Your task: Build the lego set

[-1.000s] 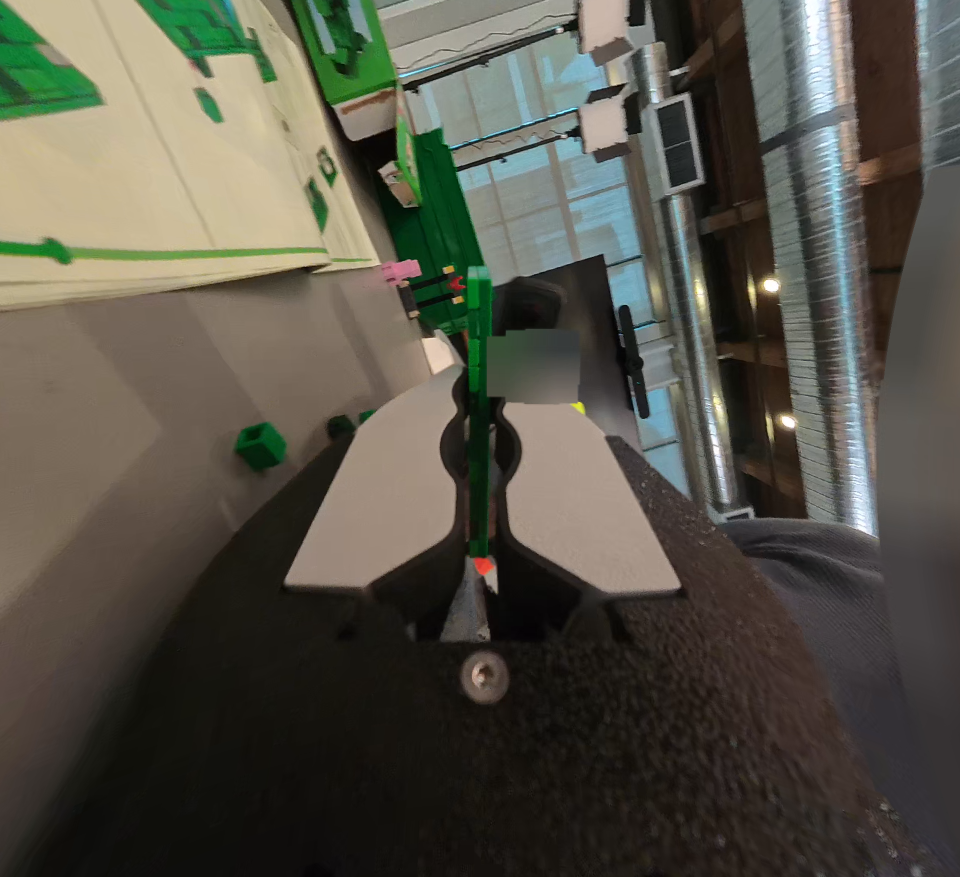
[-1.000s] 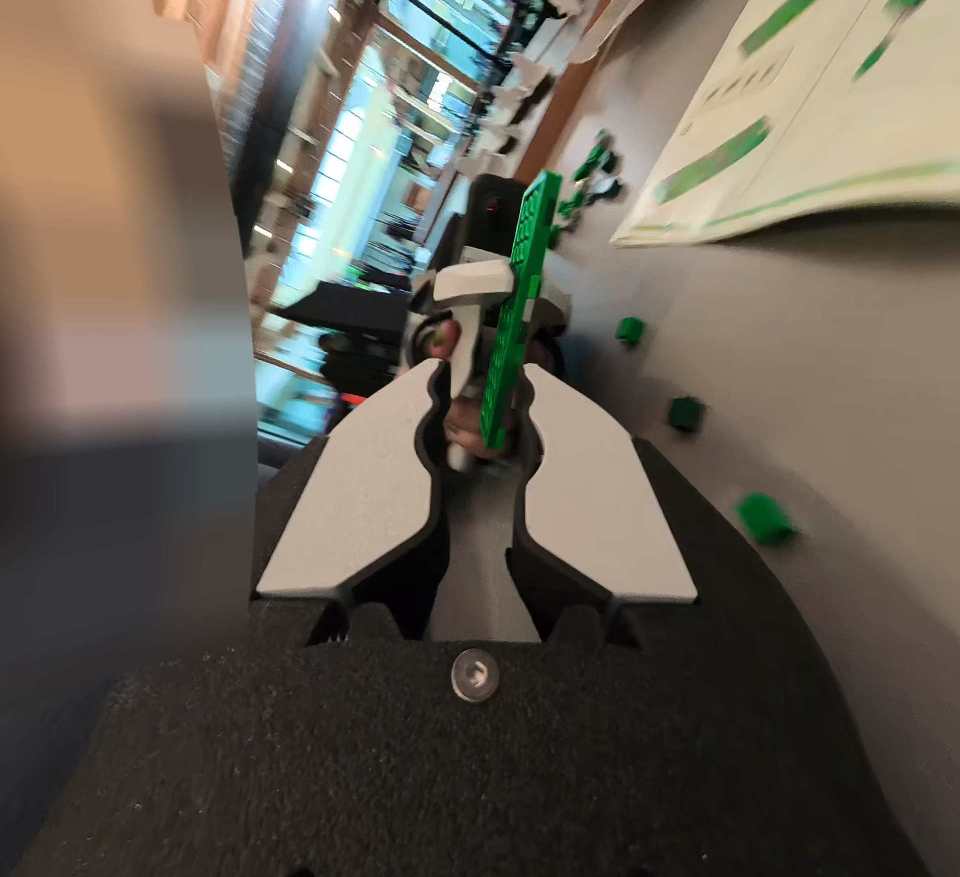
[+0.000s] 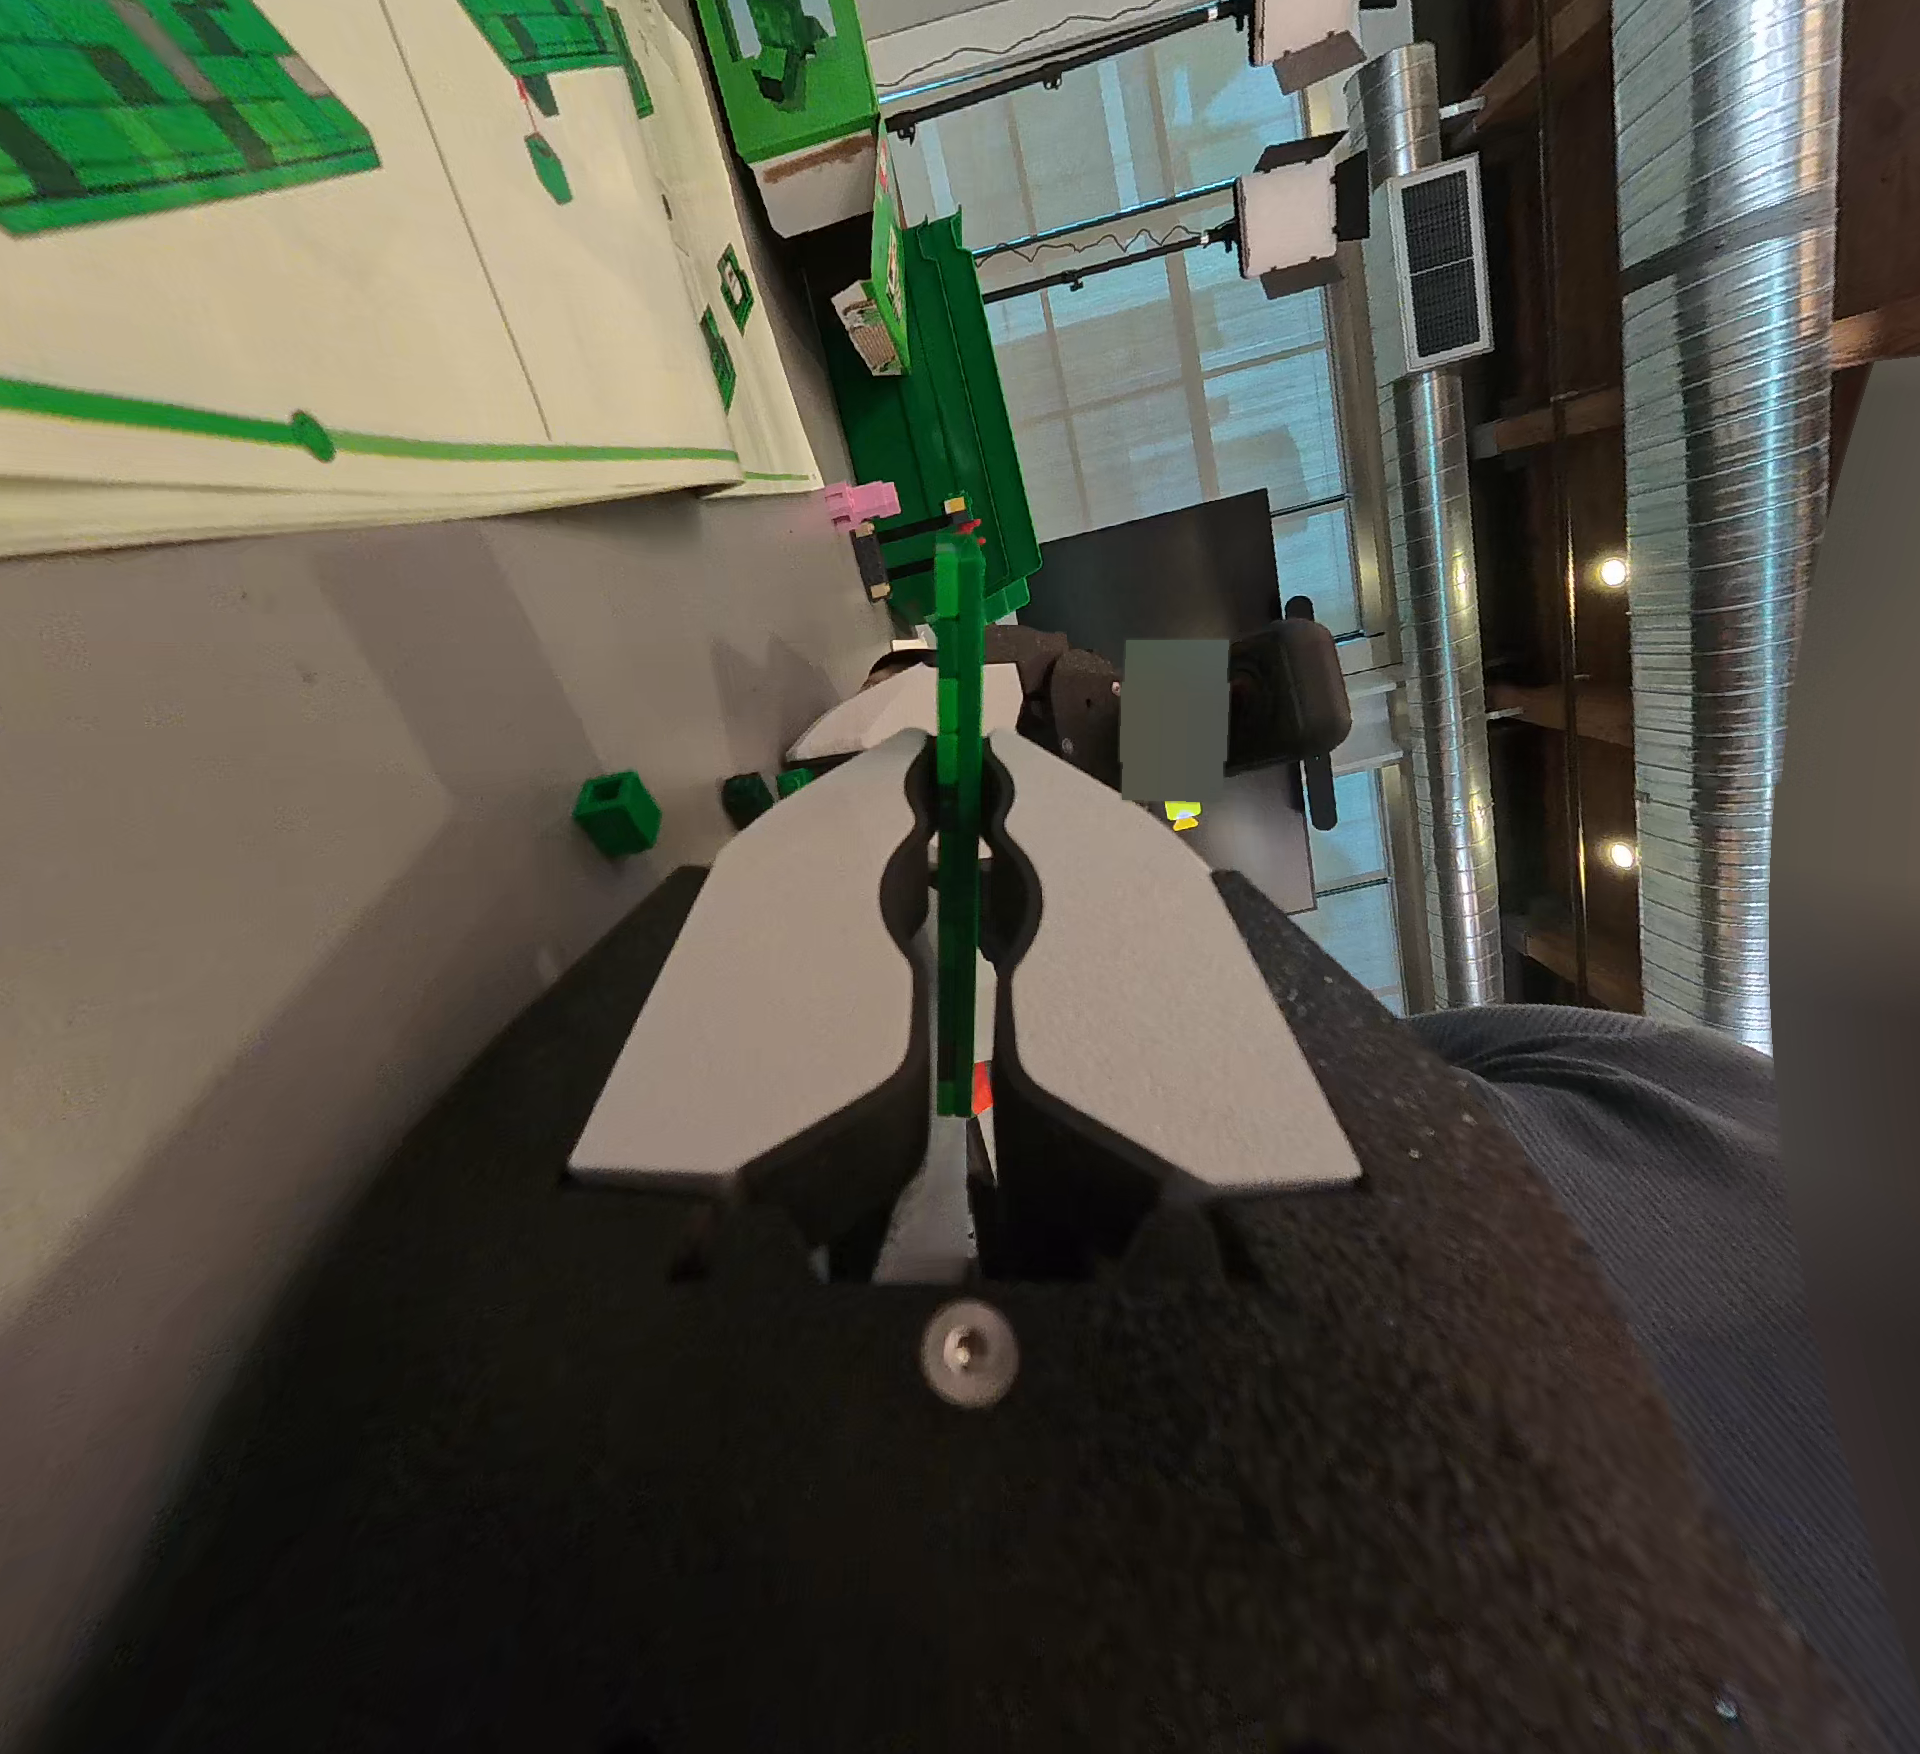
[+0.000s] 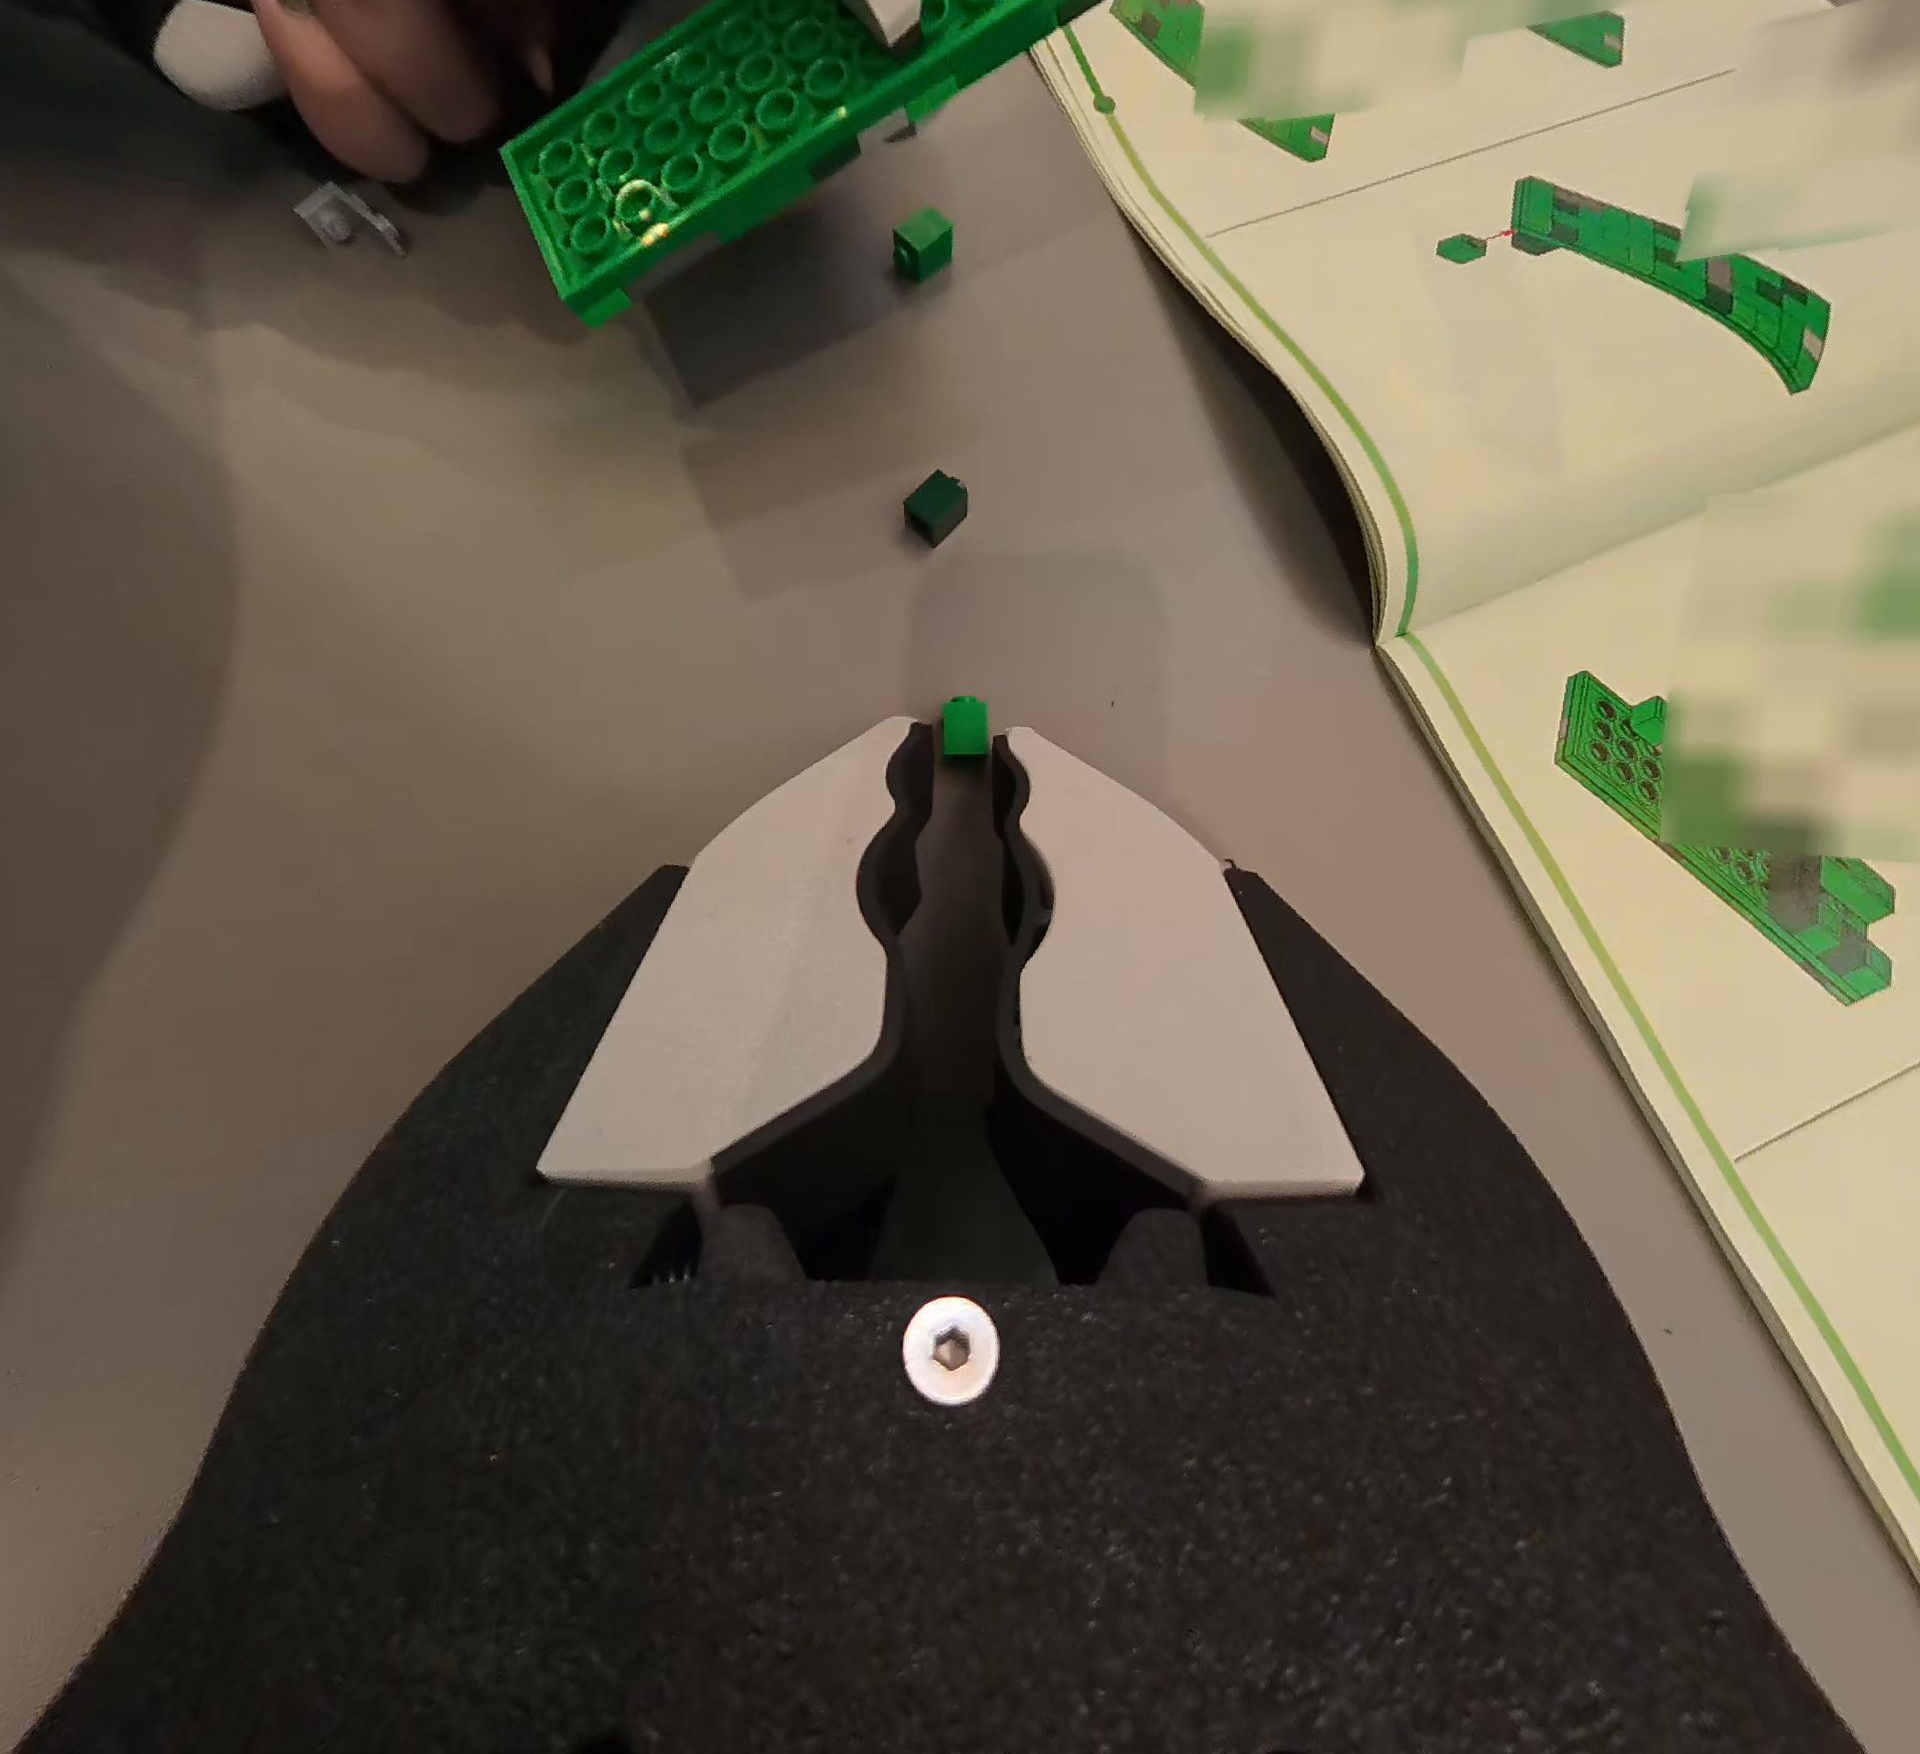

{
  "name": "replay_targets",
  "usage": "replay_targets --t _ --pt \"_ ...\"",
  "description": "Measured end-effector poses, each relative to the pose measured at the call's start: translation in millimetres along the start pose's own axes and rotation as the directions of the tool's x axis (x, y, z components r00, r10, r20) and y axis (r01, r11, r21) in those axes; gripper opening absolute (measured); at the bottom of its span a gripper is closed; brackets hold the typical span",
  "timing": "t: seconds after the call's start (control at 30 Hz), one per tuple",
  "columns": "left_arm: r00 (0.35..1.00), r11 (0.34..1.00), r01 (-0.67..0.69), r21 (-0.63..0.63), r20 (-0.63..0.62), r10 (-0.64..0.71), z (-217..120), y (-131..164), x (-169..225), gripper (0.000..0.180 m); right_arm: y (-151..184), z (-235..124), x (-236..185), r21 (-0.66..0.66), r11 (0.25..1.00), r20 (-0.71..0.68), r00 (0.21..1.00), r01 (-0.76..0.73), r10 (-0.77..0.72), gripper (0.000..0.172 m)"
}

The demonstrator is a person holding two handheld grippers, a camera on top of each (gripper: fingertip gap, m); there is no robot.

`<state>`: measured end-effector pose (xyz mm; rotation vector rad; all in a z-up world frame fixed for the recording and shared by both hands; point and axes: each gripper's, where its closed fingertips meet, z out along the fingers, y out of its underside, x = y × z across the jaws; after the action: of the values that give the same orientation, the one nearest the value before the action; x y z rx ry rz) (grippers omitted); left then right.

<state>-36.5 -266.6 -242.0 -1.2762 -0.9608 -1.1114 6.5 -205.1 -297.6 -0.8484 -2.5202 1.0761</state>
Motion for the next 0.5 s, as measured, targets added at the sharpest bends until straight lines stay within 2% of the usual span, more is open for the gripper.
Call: replay_targets --t 0.1,0.17,0.37,0.5 --pt "1.0 1.0 0.0 -0.004 -0.002 0.0 0.3 0.4 0.2 0.005 0.5 -0.4 1.4 -0.013 1.0 -0.005 1.0 -0.008 0.008 0.008" --pt "1.0 1.0 -0.001 -0.008 -0.002 0.001 0.5 0.9 0.3 0.005 2.5 -5.1 3.1 -0.071 0.997 -0.014 1.0 0.01 -0.011 0.008" --pt "1.0 1.0 -0.005 -0.016 -0.006 0.005 0.7 2.1 1.1 0.006 9.0 -33.2 5.5 -0.372 0.922 0.059 0.994 0.111 -0.096 0.008" --pt "1.0 1.0 -0.013 -0.027 -0.002 0.013 1.4 3.8 1.0 0.006 -5.0 -34.1 8.6 -0.388 0.892 0.087 0.972 0.233 -0.217 0.008"
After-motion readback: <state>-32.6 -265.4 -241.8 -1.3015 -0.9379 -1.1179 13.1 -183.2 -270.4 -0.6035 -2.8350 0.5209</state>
